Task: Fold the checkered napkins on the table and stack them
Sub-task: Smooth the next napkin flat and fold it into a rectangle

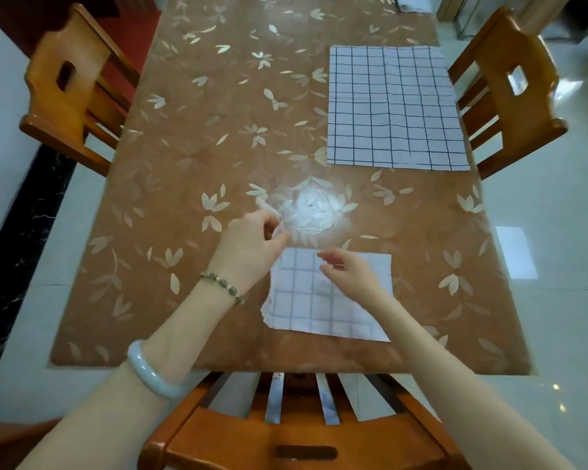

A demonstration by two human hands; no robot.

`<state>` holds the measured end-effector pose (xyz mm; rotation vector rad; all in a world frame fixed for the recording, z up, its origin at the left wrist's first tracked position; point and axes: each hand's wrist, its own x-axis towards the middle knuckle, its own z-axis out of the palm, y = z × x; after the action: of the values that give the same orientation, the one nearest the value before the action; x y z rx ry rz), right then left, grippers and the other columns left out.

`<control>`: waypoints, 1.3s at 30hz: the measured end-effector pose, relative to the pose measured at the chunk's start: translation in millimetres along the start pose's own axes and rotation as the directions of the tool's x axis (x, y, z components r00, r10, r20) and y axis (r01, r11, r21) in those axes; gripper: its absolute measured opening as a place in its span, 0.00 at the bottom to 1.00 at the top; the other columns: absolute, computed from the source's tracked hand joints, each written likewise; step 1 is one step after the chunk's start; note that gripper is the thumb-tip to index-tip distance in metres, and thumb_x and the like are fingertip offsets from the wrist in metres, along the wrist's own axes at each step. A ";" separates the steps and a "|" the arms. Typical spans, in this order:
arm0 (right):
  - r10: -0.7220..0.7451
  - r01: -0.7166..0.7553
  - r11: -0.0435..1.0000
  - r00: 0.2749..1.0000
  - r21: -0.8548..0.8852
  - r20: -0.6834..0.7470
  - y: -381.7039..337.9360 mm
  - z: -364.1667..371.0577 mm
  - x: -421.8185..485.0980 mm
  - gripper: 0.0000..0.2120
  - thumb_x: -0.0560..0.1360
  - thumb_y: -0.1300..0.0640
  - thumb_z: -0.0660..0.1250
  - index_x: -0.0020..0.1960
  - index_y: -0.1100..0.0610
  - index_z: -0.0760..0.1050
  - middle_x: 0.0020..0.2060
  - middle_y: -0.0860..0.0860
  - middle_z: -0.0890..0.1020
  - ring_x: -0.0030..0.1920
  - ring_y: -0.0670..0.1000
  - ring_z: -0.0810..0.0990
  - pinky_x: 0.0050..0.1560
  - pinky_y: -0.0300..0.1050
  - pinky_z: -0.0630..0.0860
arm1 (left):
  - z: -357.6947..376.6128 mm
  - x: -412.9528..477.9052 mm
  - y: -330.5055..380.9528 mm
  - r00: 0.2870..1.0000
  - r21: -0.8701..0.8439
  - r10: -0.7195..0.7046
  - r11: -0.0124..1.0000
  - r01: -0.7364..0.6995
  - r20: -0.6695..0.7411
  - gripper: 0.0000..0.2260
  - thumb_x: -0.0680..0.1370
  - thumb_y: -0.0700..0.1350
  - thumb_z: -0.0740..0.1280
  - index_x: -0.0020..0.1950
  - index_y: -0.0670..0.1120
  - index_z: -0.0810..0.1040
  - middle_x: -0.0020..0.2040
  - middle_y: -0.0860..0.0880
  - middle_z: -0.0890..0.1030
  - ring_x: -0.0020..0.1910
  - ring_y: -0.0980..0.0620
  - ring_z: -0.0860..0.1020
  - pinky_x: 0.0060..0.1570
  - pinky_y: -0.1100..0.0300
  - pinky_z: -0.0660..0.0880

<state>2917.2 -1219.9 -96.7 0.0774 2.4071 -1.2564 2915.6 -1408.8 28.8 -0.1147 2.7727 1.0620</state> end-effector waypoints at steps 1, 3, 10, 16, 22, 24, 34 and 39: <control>0.052 -0.040 0.976 0.997 0.215 -0.048 -3.5 -16.0 -5.4 0.11 0.76 0.59 0.65 0.58 0.56 0.78 0.52 0.54 0.82 0.55 0.51 0.79 0.62 0.45 0.74 | 12.9 -1.4 9.0 0.999 -0.002 0.028 1.000 -0.028 0.026 0.08 0.77 0.45 0.64 0.37 0.49 0.73 0.33 0.53 0.75 0.31 0.57 0.72 0.30 0.67 0.64; 0.136 -0.078 0.800 0.989 0.595 -0.052 -11.0 -45.7 -15.9 0.09 0.77 0.60 0.65 0.54 0.61 0.79 0.46 0.59 0.82 0.50 0.57 0.81 0.56 0.51 0.79 | 42.5 -3.6 22.8 0.996 0.015 0.067 0.998 -0.068 0.063 0.07 0.77 0.45 0.63 0.40 0.46 0.74 0.34 0.51 0.76 0.32 0.55 0.73 0.31 0.64 0.67; 0.078 -0.150 0.708 0.988 0.690 0.134 0.0 -82.8 -38.4 0.20 0.72 0.48 0.71 0.51 0.65 0.78 0.45 0.61 0.79 0.47 0.56 0.81 0.49 0.47 0.79 | 132.7 -6.4 40.9 0.972 -0.005 0.134 0.991 -0.135 0.193 0.06 0.77 0.45 0.64 0.42 0.45 0.74 0.35 0.51 0.76 0.37 0.49 0.76 0.36 0.58 0.71; 0.314 -0.211 0.783 0.946 0.585 -0.079 38.1 -74.1 -26.8 0.07 0.74 0.63 0.67 0.48 0.64 0.81 0.46 0.62 0.84 0.44 0.59 0.83 0.40 0.47 0.77 | 130.5 1.6 16.3 0.960 -0.144 0.149 0.983 -0.117 0.238 0.10 0.78 0.52 0.65 0.49 0.47 0.79 0.43 0.53 0.80 0.42 0.57 0.77 0.43 0.64 0.74; 0.469 -0.400 0.838 0.876 0.371 -0.115 79.4 -56.5 -5.2 0.12 0.68 0.58 0.65 0.42 0.67 0.78 0.34 0.56 0.79 0.35 0.55 0.75 0.35 0.48 0.68 | 104.4 62.5 -74.4 0.981 0.052 0.024 0.998 -0.034 0.191 0.12 0.79 0.38 0.60 0.60 0.44 0.77 0.56 0.48 0.78 0.51 0.52 0.76 0.54 0.61 0.71; 0.464 -0.406 0.860 0.874 0.310 -0.142 86.1 -53.2 -1.9 0.10 0.69 0.57 0.65 0.42 0.63 0.79 0.35 0.53 0.81 0.36 0.54 0.76 0.35 0.49 0.70 | 105.3 74.3 -93.0 0.954 0.130 0.044 0.988 -0.086 0.298 0.13 0.79 0.38 0.60 0.62 0.43 0.76 0.58 0.47 0.76 0.49 0.52 0.74 0.53 0.62 0.69; 0.360 -0.310 0.930 0.875 0.195 -0.323 80.3 -53.5 11.2 0.07 0.75 0.58 0.63 0.46 0.58 0.79 0.41 0.52 0.81 0.43 0.51 0.77 0.44 0.47 0.73 | 116.3 86.6 -109.2 0.923 0.152 0.104 0.974 -0.171 0.370 0.12 0.75 0.39 0.69 0.58 0.45 0.77 0.53 0.50 0.71 0.43 0.52 0.73 0.51 0.59 0.71; 0.346 -0.313 0.938 0.860 0.149 -0.375 84.1 -54.3 18.8 0.04 0.74 0.59 0.65 0.48 0.57 0.77 0.36 0.44 0.77 0.38 0.43 0.74 0.36 0.35 0.67 | 121.6 87.3 -116.4 0.941 0.127 0.091 0.982 -0.139 0.325 0.14 0.73 0.39 0.71 0.58 0.45 0.76 0.52 0.50 0.71 0.44 0.52 0.74 0.52 0.58 0.73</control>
<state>2901.7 -1129.8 -141.6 0.8108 2.5166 -1.2674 2861.1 -1415.0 -152.7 0.2229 2.5743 0.8099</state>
